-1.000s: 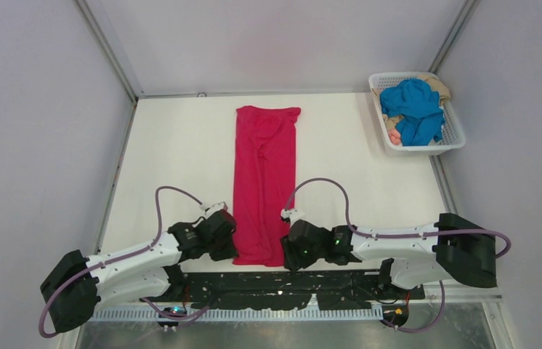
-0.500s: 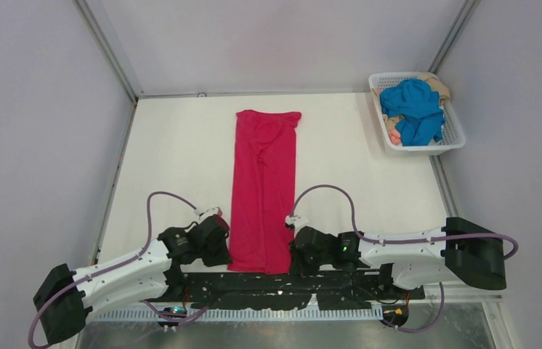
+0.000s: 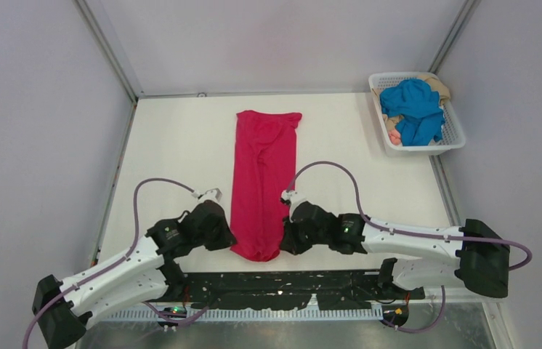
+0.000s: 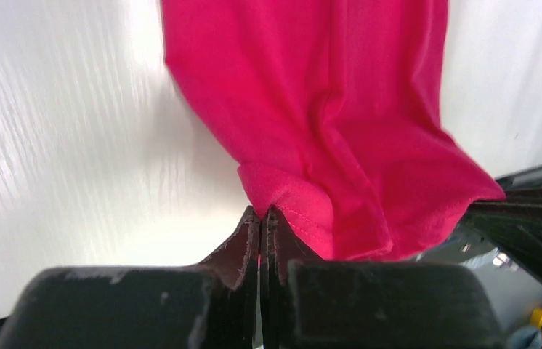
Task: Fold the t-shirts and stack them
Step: Fold the folded rectangular tshirt in 1/3 of the way
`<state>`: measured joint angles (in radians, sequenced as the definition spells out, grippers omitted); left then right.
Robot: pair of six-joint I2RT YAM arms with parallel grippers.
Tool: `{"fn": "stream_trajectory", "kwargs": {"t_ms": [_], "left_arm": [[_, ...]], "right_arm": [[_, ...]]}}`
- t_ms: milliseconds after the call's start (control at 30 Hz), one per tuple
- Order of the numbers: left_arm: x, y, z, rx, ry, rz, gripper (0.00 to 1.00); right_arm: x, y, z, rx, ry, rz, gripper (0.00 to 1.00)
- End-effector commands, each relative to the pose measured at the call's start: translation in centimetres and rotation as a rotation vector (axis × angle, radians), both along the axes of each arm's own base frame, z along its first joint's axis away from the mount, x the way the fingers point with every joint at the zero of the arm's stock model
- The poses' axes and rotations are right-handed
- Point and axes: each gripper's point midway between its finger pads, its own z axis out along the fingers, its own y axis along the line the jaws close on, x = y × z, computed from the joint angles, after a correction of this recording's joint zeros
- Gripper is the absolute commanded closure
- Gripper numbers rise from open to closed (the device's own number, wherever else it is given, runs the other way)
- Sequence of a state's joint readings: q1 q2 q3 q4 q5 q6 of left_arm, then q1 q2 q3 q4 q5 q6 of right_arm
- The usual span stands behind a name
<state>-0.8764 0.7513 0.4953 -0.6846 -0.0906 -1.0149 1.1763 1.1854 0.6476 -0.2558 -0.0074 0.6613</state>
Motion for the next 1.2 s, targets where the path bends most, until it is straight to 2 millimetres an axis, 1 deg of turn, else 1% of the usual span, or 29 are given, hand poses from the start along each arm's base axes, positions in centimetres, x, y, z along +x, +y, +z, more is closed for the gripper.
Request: {"fn": "stream_trajectory", "kwargs": {"t_ms": [0, 100, 133, 167, 200, 233, 267, 300, 333, 367, 400, 433, 533, 567, 600, 633, 667, 700, 733, 767, 800, 833, 867, 933, 967, 1000, 1033, 1067, 1167], "left_arm": [[4.6, -0.8, 3.2, -0.009, -0.096, 0.06, 1.0], [7.3, -1.4, 4.7, -0.039, -0.126, 0.1, 1.0], [8.2, -1.6, 5.3, -0.057, -0.136, 0.111, 1.0], [9.2, -1.7, 5.8, -0.065, -0.147, 0.125, 1.0], [10.1, -1.9, 6.5, -0.07, -0.163, 0.13, 1.0], [10.9, -1.7, 6.8, -0.053, -0.17, 0.144, 1.0], [11.9, -1.4, 7.2, -0.039, -0.179, 0.157, 1.0], [12.8, -1.1, 7.4, -0.021, -0.182, 0.166, 1.0], [13.8, -0.8, 7.5, -0.006, -0.18, 0.177, 1.0], [14.6, -0.5, 7.6, 0.007, -0.175, 0.187, 1.0], [15.4, -0.2, 7.5, 0.013, -0.159, 0.201, 1.0], [16.0, -0.5, 7.4, -0.006, -0.141, 0.198, 1.0], [18.0, -2.0, 7.5, -0.05, -0.128, 0.16, 1.0], [18.7, -2.0, 7.4, -0.039, -0.125, 0.165, 1.0], [19.3, -1.9, 7.4, -0.025, -0.125, 0.171, 1.0], [20.0, -1.8, 7.4, -0.008, -0.123, 0.174, 1.0], [20.8, -1.5, 7.3, 0.016, -0.119, 0.187, 1.0], [21.4, -1.1, 7.1, 0.04, -0.116, 0.202, 1.0], [21.9, -0.8, 6.9, 0.055, -0.111, 0.205, 1.0], [22.3, -0.5, 6.5, 0.067, -0.101, 0.21, 1.0], [22.7, -0.4, 6.2, 0.073, -0.094, 0.215, 1.0], [23.0, -0.2, 5.8, 0.08, -0.083, 0.217, 1.0], [23.3, -0.1, 5.4, 0.083, -0.071, 0.221, 1.0], [23.8, 0.2, 4.6, 0.084, -0.046, 0.228, 1.0], [24.0, 0.3, 4.2, 0.087, -0.035, 0.231, 1.0], [24.2, 0.4, 4.0, 0.088, -0.032, 0.235, 1.0], [24.3, 0.5, 3.5, 0.094, -0.02, 0.238, 1.0], [24.3, 0.3, 3.4, 0.082, -0.008, 0.225, 1.0], [24.9, 0.0, 3.0, 0.08, 0.005, 0.21, 1.0]], "right_arm": [[4.7, -0.2, 3.0, 0.011, -0.121, -0.042, 0.94], [7.2, -0.1, 4.4, 0.033, -0.136, -0.064, 0.94], [8.6, -0.4, 4.3, 0.02, -0.143, -0.087, 0.94], [9.5, -0.2, 5.2, 0.032, -0.159, -0.099, 0.94], [10.8, -0.6, 5.0, 0.018, -0.165, -0.119, 0.94], [11.7, -0.3, 5.9, 0.029, -0.181, -0.125, 0.94], [12.8, -0.7, 5.6, 0.013, -0.187, -0.137, 0.94], [13.7, -0.4, 6.4, 0.024, -0.2, -0.139, 0.94], [14.7, -0.7, 5.8, 0.005, -0.194, -0.146, 0.94], [15.5, -0.5, 6.4, 0.013, -0.201, -0.152, 0.94], [16.6, -0.6, 6.2, 0.008, -0.195, -0.163, 0.94], [17.2, -0.6, 6.2, 0.013, -0.197, -0.17, 0.94], [20.2, -0.8, 6.4, 0.024, -0.205, -0.196, 0.94], [21.2, -1.2, 6.0, 0.011, -0.203, -0.207, 0.94], [22.0, -0.9, 6.7, 0.024, -0.216, -0.207, 0.94], [22.8, -1.2, 6.0, 0.01, -0.208, -0.212, 0.94], [23.4, -0.9, 6.4, 0.024, -0.213, -0.209, 0.94], [24.0, -1.1, 5.5, 0.01, -0.198, -0.213, 0.94], [24.6, -0.8, 5.8, 0.021, -0.203, -0.21, 0.94], [25.1, -1.0, 5.0, 0.01, -0.189, -0.217, 0.94], [25.7, -1.0, 5.2, 0.014, -0.194, -0.224, 0.94], [26.3, -1.4, 4.5, 0.009, -0.181, -0.237, 0.94], [26.8, -1.3, 4.7, 0.02, -0.185, -0.242, 0.94], [27.6, -1.4, 3.9, 0.029, -0.166, -0.251, 0.94], [28.1, -1.5, 4.1, 0.041, -0.171, -0.255, 0.94], [28.5, -1.7, 3.6, 0.036, -0.163, -0.259, 0.94], [28.8, -1.5, 3.7, 0.042, -0.164, -0.256, 0.94], [29.0, -1.6, 3.1, 0.036, -0.153, -0.26, 0.94], [29.6, -1.5, 2.7, 0.036, -0.147, -0.268, 0.94]]}}
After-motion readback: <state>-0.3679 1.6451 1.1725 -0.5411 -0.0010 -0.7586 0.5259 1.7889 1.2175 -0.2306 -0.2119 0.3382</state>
